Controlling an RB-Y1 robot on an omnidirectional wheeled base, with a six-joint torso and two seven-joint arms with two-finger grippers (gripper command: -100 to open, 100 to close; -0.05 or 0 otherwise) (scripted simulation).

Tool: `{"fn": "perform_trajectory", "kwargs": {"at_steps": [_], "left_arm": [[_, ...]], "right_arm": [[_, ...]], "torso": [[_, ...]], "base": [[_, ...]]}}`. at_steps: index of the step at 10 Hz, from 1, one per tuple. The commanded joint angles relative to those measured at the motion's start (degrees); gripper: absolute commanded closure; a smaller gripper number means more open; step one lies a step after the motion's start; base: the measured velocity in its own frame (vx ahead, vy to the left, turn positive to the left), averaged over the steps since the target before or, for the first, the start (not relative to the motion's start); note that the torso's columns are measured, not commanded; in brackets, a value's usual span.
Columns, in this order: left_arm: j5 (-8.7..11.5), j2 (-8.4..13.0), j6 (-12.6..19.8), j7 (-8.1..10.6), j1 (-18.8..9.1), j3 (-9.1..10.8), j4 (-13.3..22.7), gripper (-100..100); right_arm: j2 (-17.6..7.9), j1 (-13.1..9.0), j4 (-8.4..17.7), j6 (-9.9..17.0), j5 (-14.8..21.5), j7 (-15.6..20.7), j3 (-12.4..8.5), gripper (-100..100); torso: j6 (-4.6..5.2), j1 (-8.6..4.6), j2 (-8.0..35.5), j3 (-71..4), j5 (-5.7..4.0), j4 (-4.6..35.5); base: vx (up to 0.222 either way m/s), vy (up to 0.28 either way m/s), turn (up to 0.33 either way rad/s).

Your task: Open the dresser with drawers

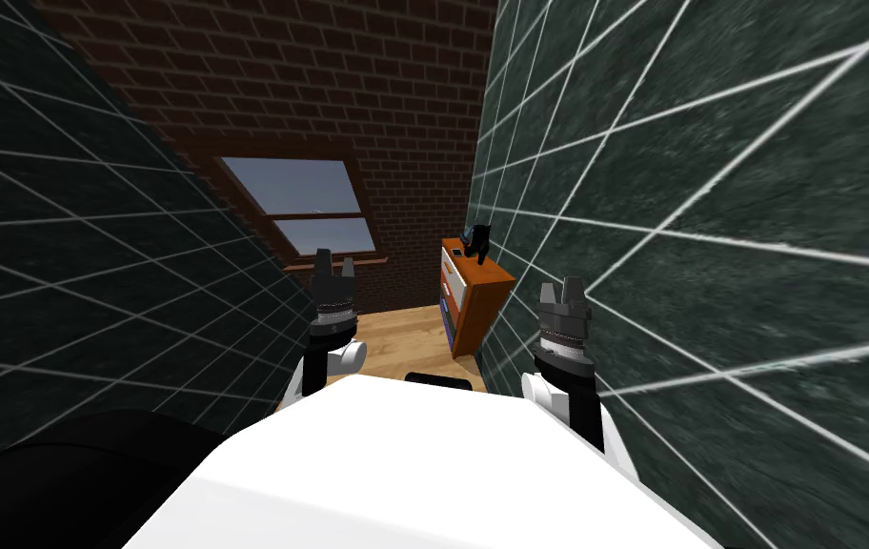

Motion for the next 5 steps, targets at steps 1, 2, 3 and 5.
{"fn": "perform_trajectory", "kwargs": {"at_steps": [1,2,3,5], "left_arm": [[0.0,0.0,0.0,0.00,0.0,0.00,0.0,0],[0.0,0.0,0.0,0.00,0.0,0.00,0.0,0],[0.0,0.0,0.0,0.00,0.0,0.00,0.0,0],[0.0,0.0,0.0,0.00,0.0,0.00,0.0,0]], "right_arm": [[0.0,0.0,0.0,0.0,0.0,0.0,0.0,0],[0.0,0.0,0.0,0.0,0.0,0.0,0.0,0],[0.0,0.0,0.0,0.0,0.0,0.0,0.0,0],[0.0,0.0,0.0,0.0,0.0,0.0,0.0,0]], "torso": [[0.00,0.00,2.3,-4.7,0.00,2.3],[0.00,0.00,6.0,-12.0,0.00,6.0],[0.00,0.00,10.0,-20.1,0.00,10.1],[0.00,0.00,18.5,-36.9,0.00,18.5]], "base": [[0.000,0.000,0.000],[0.000,0.000,0.000],[0.000,0.000,0.000],[0.000,0.000,0.000]]}}
